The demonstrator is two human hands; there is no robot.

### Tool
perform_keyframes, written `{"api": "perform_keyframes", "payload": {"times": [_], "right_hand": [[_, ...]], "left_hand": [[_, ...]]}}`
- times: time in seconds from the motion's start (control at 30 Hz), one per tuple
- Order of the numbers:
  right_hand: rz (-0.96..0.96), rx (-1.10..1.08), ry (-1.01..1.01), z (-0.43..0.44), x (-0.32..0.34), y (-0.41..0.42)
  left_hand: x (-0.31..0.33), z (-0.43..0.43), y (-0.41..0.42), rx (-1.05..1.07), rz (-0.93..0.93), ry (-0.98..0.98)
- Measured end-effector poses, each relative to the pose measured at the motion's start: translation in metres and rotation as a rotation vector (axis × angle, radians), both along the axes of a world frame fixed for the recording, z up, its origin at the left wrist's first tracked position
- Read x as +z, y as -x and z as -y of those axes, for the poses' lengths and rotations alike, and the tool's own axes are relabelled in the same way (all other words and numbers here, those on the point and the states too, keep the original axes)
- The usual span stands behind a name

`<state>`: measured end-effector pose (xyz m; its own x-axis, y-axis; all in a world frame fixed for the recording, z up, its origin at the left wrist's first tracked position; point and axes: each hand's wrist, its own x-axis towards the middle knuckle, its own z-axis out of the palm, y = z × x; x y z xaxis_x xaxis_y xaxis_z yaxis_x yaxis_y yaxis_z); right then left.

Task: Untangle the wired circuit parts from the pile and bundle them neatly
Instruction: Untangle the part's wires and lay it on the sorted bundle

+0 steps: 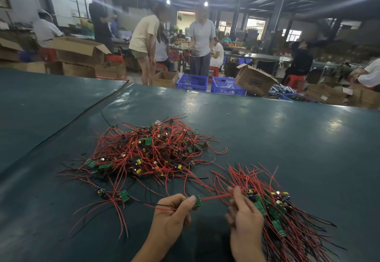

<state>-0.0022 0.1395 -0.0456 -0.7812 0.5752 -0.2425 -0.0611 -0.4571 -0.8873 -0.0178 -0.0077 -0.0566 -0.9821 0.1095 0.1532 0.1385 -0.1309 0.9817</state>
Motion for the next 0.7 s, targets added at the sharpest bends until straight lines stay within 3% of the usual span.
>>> {"api": "perform_keyframes", "payload": {"times": [0.17, 0.27, 0.37, 0.43, 0.6, 0.7], "right_hand": [[-0.101, -0.113, -0.058, -0.008, 0.001, -0.002], [-0.097, 0.101, -0.107, 0.008, -0.002, -0.005], [-0.107, 0.319, -0.331, 0.029, -0.006, -0.007], [-0.131, 0.308, -0.403, 0.036, -0.008, -0.007], [-0.04, -0.016, -0.122, 0.003, -0.002, 0.003], [-0.065, -0.049, -0.068, -0.003, -0.003, 0.002]], "left_hand": [[0.003, 0.005, 0.0, -0.043, -0.004, -0.002], [0.003, 0.005, 0.0, -0.029, -0.004, -0.018], [0.002, 0.004, -0.001, -0.06, -0.017, 0.018], [0.0, 0.003, -0.001, -0.079, -0.025, 0.049], [0.003, 0.006, 0.001, -0.062, 0.01, 0.058], [0.001, 0.009, 0.005, -0.022, 0.021, 0.02]]}}
